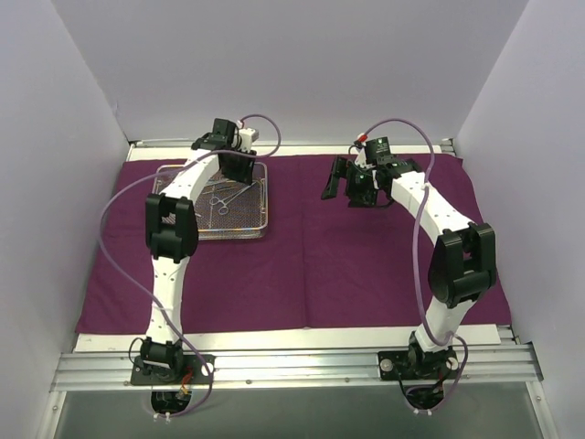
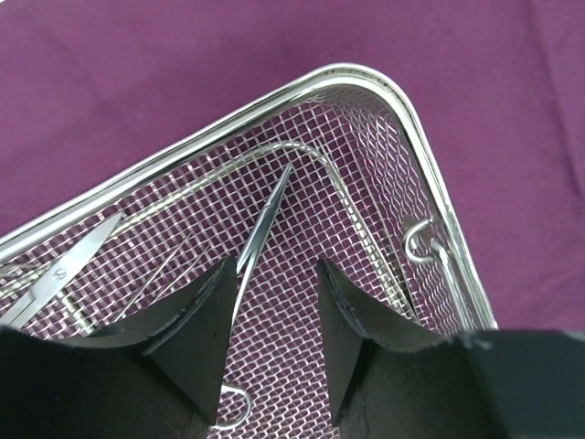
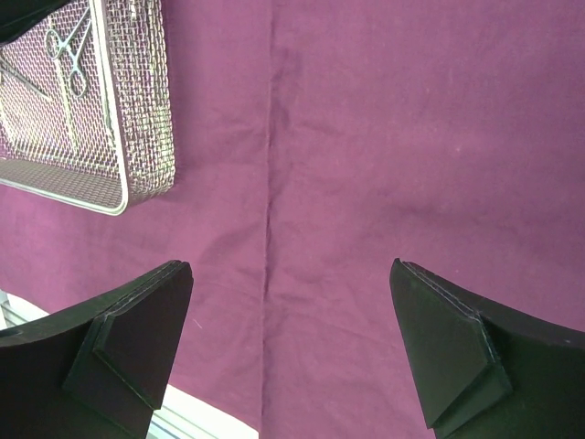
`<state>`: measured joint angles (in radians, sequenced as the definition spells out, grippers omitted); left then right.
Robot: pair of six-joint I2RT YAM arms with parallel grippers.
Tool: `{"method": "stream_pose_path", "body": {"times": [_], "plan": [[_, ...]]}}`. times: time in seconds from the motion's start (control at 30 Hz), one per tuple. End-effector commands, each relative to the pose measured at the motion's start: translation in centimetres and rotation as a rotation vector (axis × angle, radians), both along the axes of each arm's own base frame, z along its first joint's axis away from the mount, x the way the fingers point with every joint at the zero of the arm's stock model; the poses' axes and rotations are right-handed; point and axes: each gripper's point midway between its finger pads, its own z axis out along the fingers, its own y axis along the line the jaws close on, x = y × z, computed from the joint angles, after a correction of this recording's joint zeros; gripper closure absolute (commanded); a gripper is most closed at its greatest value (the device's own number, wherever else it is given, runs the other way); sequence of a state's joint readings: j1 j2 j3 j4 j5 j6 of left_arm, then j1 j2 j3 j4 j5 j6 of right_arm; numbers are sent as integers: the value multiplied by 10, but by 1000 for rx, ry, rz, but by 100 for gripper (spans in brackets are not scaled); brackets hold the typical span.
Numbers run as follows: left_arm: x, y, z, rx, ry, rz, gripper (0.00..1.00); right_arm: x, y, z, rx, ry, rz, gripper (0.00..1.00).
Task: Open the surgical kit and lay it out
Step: Pick up the medical item from the container.
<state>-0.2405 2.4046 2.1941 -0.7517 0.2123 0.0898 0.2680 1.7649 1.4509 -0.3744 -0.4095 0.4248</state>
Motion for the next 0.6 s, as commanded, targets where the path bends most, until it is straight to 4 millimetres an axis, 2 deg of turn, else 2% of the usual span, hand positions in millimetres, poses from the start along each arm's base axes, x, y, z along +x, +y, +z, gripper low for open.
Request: {"method": "stream_pose_path", "body": {"times": [0.0, 0.3, 0.47, 0.53, 0.57], "plan": [[7, -6, -1, -4, -18, -37, 51, -3, 2, 9, 18, -13, 17, 6], [15, -8, -20, 1, 1, -36, 51, -9, 1, 2, 18, 13, 20, 6], [9, -4, -37, -3, 57, -22, 51, -9, 0, 3, 15, 12, 21, 6], [4, -3, -45, -1, 88, -16, 54, -8, 1, 5, 16, 7, 24, 6], [2, -2, -48, -1, 98, -15, 60, -7, 1, 5, 17, 6, 24, 6]]}}
